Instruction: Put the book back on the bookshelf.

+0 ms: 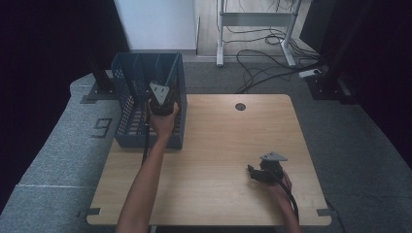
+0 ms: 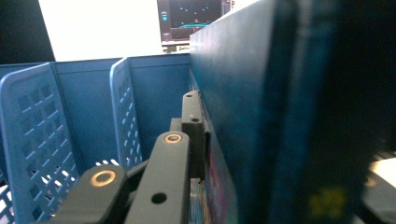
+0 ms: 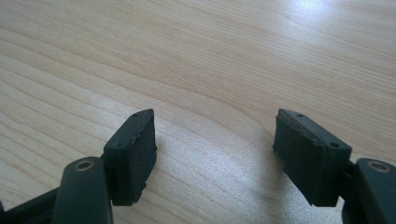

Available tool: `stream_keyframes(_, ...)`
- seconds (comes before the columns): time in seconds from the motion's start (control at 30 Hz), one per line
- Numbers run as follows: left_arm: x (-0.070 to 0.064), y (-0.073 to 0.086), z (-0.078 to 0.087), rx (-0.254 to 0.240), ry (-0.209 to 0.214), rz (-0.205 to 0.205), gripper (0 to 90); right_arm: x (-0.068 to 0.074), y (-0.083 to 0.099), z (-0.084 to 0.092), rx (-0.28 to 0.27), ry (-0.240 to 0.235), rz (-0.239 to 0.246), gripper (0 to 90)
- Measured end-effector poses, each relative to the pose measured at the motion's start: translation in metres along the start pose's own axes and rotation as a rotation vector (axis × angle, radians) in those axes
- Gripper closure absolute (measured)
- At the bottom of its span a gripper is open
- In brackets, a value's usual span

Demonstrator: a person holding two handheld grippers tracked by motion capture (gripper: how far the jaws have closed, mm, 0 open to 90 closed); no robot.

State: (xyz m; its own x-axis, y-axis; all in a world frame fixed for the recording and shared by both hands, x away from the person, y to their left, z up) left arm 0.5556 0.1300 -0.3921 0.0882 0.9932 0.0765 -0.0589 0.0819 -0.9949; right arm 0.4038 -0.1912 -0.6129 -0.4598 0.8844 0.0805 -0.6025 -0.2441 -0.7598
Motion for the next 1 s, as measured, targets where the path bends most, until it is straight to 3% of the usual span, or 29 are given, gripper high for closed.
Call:
stream_keyframes(0.5, -0.005, 0.011, 0.005, 0.039, 0.077, 0.03, 67.2, 0.0, 0.0, 0.0, 0.0, 0.002, -0.002, 28.8)
stream_keyframes(0.77, -0.007, 0.018, 0.005, 0.077, 0.123, 0.031, 54.0, 0.0, 0.0, 0.0, 0.0, 0.002, -0.002, 28.9)
stream_keyframes(1.0, -0.006, 0.018, 0.006, 0.083, 0.132, 0.029, 47.0, 0.0, 0.0, 0.0, 0.0, 0.002, -0.002, 28.8)
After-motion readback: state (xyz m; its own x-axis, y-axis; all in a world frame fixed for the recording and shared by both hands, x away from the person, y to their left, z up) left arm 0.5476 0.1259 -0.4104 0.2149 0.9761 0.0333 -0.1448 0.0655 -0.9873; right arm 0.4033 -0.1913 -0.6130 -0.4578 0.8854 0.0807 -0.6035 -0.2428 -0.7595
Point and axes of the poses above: each handheld gripper's, and its own axes: z roughly backward along the jaws, y roughly out of its underside, x roughly to its left, the point moved 9 cm from there along -z, roughly forward along the jaws, and after that the axes turned 6 degrees about -y, right-handed, at the moved point
